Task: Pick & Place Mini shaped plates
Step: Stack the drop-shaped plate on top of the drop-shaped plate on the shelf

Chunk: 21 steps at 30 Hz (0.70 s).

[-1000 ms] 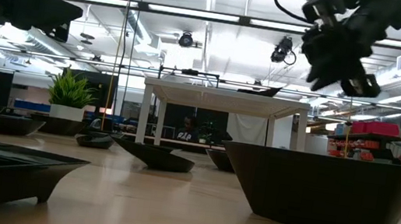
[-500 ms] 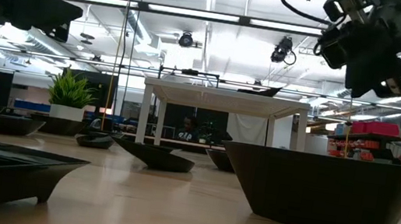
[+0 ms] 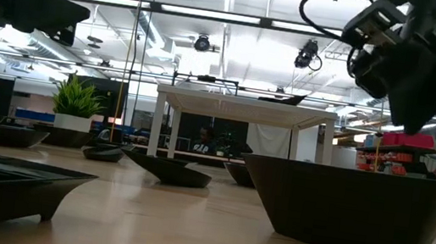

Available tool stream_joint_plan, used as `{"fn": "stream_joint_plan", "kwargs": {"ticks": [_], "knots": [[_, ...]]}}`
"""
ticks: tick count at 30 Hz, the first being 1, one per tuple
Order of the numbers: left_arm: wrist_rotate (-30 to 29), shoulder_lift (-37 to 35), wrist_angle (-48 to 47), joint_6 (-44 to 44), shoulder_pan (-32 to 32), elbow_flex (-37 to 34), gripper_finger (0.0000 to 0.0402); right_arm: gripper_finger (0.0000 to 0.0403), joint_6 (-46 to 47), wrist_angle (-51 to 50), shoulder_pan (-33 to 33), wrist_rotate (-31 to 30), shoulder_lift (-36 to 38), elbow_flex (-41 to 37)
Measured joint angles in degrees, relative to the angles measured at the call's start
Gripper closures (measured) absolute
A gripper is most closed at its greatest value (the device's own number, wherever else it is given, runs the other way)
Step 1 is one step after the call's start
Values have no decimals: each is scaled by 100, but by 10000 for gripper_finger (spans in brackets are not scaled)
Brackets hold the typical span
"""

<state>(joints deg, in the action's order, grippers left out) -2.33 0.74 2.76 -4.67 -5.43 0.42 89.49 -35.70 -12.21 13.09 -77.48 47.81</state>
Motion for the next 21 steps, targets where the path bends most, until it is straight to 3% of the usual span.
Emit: {"fn": "stream_joint_plan", "kwargs": {"ticks": [11,21], "knots": [[0,2,0,0,0,0,399,326,1129,659,-401,-102,-748,0],[0,1,0,0,0,-1,399,261,1869,794,-589,-974,-830,0]]}}
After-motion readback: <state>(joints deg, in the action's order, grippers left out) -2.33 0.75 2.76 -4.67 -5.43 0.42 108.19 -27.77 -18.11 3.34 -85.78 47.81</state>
